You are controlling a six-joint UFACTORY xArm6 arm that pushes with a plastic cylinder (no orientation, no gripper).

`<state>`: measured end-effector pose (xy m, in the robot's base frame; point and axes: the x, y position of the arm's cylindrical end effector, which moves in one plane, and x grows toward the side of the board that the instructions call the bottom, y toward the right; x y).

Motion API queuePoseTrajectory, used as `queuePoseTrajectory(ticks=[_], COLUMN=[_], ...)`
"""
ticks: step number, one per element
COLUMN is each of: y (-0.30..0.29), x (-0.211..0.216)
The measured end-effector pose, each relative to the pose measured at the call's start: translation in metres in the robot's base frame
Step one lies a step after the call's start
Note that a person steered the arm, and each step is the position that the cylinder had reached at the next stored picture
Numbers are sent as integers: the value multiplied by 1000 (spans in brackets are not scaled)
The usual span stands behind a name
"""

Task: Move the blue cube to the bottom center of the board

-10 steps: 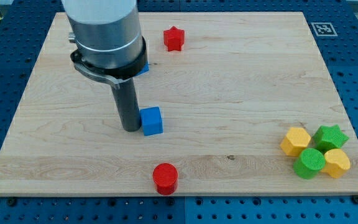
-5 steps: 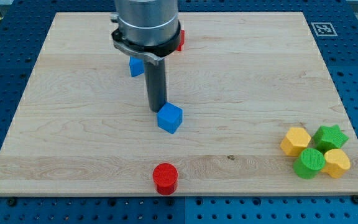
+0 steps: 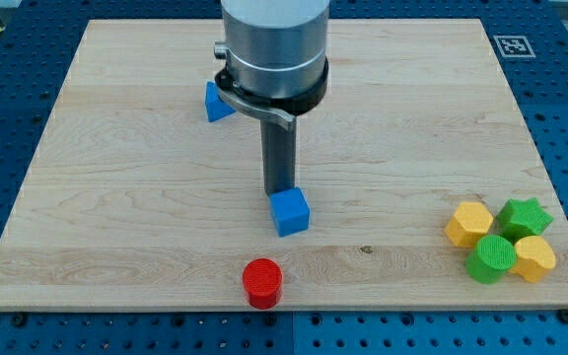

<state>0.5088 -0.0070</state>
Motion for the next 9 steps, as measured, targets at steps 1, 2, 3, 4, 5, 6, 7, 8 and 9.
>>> queuePoseTrajectory(ticks=[1,2,3,4,5,6,7,8,9], y=[10,17,20,20,20,20,20,5,-25], x=[20,34,40,46,51,53,42,17,1])
